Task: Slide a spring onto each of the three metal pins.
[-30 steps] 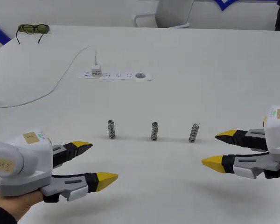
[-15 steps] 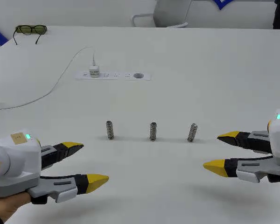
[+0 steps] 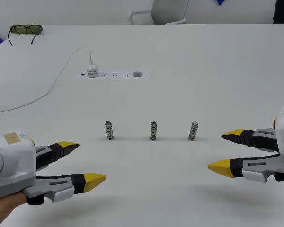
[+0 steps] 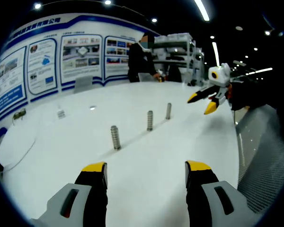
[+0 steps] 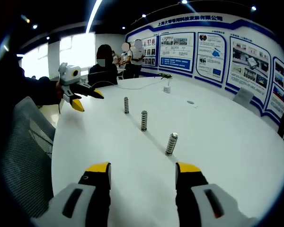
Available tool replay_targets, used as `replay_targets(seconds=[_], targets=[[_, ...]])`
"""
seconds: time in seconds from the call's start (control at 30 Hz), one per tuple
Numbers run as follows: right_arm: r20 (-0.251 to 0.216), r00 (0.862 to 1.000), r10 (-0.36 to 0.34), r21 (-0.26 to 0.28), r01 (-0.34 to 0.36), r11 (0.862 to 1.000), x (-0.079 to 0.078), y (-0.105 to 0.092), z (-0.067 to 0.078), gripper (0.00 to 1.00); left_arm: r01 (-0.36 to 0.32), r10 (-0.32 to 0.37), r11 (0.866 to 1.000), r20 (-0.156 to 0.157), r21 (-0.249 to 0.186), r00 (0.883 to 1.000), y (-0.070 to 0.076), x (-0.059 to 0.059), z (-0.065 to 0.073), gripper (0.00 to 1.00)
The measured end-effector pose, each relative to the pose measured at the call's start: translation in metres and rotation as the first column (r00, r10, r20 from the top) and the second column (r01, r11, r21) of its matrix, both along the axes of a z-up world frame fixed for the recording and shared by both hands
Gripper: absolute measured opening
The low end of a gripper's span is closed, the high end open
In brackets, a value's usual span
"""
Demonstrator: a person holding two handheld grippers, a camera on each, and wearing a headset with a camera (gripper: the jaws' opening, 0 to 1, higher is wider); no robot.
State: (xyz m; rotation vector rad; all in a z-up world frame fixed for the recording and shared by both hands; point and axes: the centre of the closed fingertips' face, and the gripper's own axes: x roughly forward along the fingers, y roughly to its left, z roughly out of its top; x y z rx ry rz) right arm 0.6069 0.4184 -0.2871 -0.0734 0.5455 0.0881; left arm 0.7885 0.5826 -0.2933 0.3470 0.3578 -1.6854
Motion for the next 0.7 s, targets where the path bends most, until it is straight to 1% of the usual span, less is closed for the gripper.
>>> replay_targets(seconds=[0.2,0.7], targets=[[0.006,1.000,0.002,0.007,-0.002,1.000,0.0002,0.0011,0.0019,0.57,-0.001,0.001,1.000,-0.001,0.005,1.000,0.0003,-0.0007,-0.0013,0.68],[-0.003,1.000,0.002,0.012,-0.002,1.000,-0.0024,-0.0001,-0.0002,0.59,-0.015,0.015,1.000,0.003,0.012,1.000,0.0023,-0.0004,-0.0005,0.68]])
